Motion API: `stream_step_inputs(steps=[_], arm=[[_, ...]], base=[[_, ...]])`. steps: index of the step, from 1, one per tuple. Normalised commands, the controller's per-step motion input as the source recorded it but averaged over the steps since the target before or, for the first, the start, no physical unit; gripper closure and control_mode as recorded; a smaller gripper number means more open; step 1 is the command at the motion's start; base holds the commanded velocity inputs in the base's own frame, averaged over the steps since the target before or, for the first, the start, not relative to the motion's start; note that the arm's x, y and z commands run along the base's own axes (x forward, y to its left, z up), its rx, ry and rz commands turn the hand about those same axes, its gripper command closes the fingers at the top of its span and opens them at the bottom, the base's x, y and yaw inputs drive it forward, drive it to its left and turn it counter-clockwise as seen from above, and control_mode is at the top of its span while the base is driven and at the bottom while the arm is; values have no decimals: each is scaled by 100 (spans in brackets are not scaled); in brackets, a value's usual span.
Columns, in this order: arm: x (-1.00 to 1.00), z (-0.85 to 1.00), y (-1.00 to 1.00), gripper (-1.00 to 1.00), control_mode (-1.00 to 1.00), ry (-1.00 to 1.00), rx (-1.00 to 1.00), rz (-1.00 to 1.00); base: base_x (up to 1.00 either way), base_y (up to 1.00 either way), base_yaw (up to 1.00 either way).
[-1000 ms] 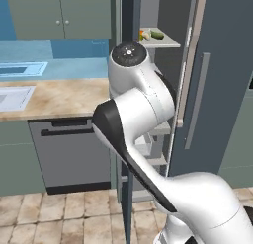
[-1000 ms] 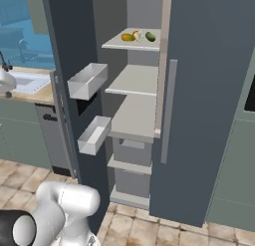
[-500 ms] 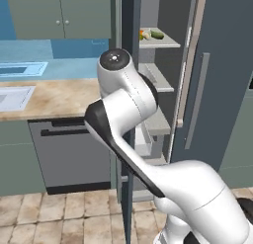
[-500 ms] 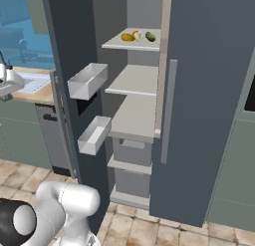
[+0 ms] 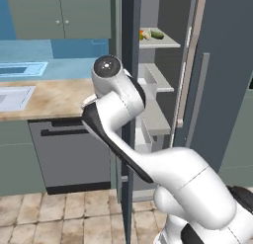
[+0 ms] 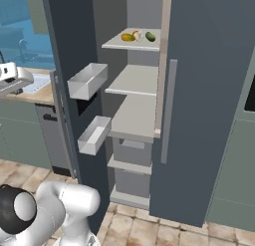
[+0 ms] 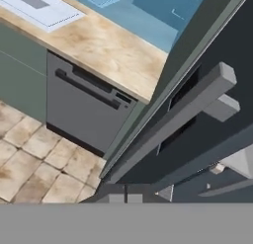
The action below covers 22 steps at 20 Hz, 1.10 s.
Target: Take the cucumber and garlic from the second highest rack and move them to the highest rack where the tangerine and mango are located, to maximize freezer space. Close the freezer door after rearranging.
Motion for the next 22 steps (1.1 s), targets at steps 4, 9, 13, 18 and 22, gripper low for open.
stream_step_inputs(steps=[4, 9, 13, 18, 22], arm=[[69, -15, 7, 100, -100, -7, 0, -1], [68, -4, 11, 100, -100, 0, 1, -5], [57, -6, 3, 100, -100, 0, 0, -10], [44, -16, 0, 100, -100, 2, 0, -12], [39, -20, 5, 100, -100, 1, 0, -12]], base=[[0, 0, 0], [0, 0, 0], [0, 0, 0], [0, 0, 0], [0, 0, 0]])
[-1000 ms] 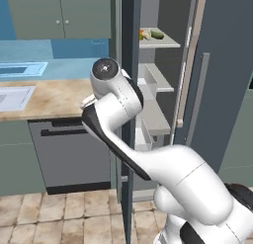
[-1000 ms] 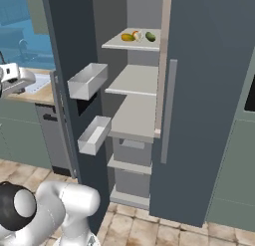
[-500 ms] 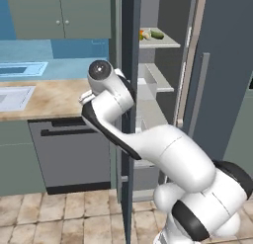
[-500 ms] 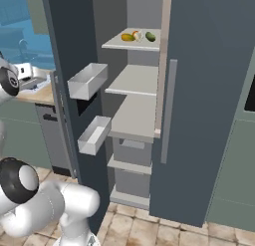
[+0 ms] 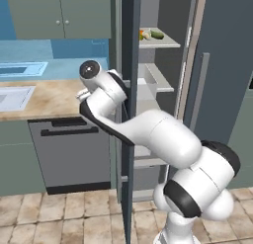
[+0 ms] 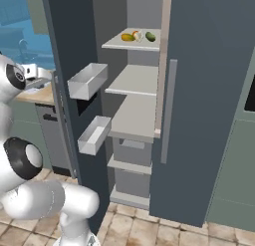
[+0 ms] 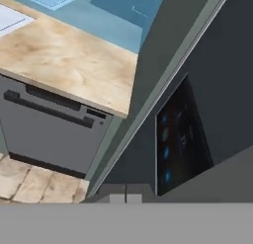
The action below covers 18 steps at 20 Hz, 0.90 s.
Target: Take the cucumber and garlic from the second highest rack and move them to the highest rack where the tangerine and mango are located, to maximize freezer space. Close the freezer door after rearranging.
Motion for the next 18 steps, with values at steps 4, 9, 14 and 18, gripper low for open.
stream_step_inputs(steps=[4, 9, 14, 18], arm=[[30, -3, 1, 100, -100, 4, 0, -11], [35, -3, 0, 100, -100, 0, 0, -6], [40, -32, -24, 100, -100, -7, -6, -7], [27, -23, -69, 100, -100, -11, -7, -11]], base=[[0, 0, 0], [0, 0, 0], [0, 0, 0], [0, 0, 0]])
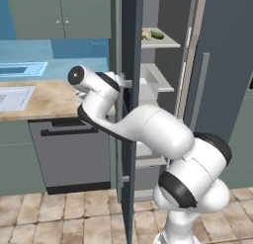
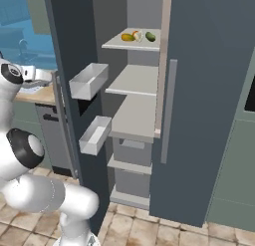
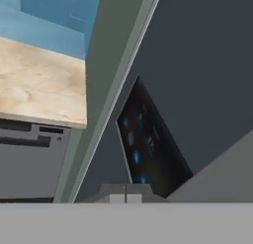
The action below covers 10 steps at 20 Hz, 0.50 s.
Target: Take the cucumber and garlic from the second highest rack and move them to the highest rack where the tangerine and mango are located, to maximize freezer space. Close the freezer door after rearranging.
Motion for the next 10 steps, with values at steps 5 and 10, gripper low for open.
stream_step_inputs(steps=[5, 10], arm=[[42, -4, -96, 100, -100, -2, -1, -10], [43, 0, -100, 100, -100, 0, 0, -10]], base=[[0, 0, 0], [0, 0, 0]])
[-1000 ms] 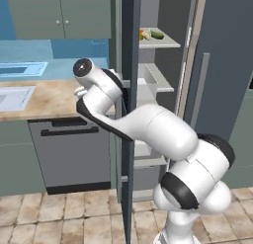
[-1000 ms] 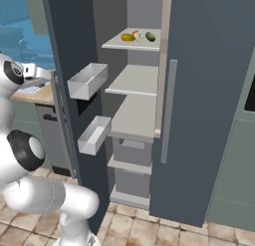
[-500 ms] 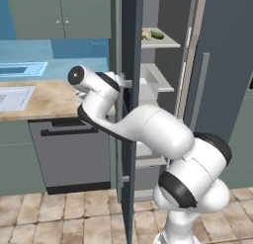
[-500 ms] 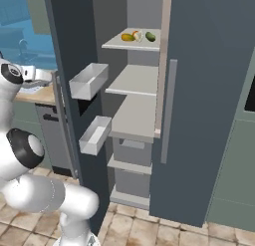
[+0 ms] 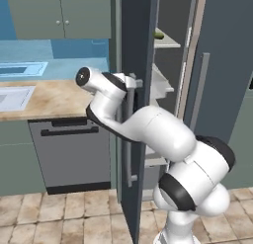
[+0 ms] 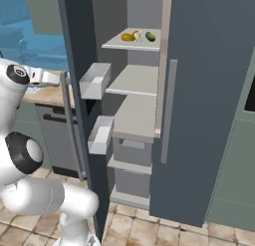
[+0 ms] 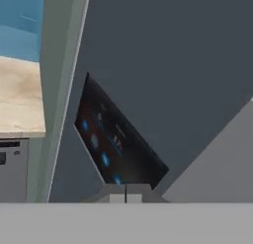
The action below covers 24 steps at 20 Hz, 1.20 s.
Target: Take the cucumber and garlic from the second highest rack and move them to the highest rack where the tangerine and mango are located, to maximize freezer space. Close the freezer door after rearranging.
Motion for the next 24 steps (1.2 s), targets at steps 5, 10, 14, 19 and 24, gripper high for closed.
stream_step_inputs(steps=[5, 10, 14, 19, 24], arm=[[41, 0, -100, 100, -100, 0, 0, -5], [55, 0, -100, 100, -100, 0, 1, -1], [78, 0, -94, 100, -100, 3, 6, 0], [100, 0, -58, 100, -100, 9, 15, 1], [86, 1, -40, 100, -100, -1, 17, 14]], base=[[0, 0, 0], [0, 0, 0], [0, 0, 0], [0, 0, 0], [0, 0, 0]])
